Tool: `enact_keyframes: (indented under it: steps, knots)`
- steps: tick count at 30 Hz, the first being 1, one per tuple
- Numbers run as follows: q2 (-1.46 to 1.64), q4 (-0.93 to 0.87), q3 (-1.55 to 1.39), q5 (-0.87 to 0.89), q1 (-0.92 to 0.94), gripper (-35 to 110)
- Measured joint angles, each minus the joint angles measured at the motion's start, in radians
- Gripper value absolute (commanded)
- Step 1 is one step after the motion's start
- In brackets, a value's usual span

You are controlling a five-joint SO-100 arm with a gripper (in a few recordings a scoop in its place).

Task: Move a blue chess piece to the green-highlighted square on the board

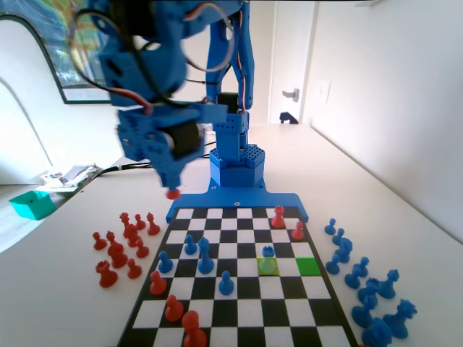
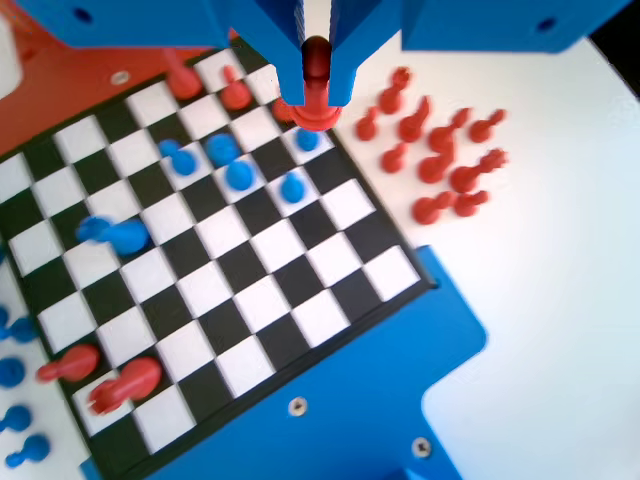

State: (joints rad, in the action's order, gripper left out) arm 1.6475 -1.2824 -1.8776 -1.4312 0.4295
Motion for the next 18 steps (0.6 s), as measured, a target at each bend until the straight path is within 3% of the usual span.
enact_keyframes:
  steps: [18]
  knots:
    - [-0.414,-0.005,0.353,-0.049,0.14,1]
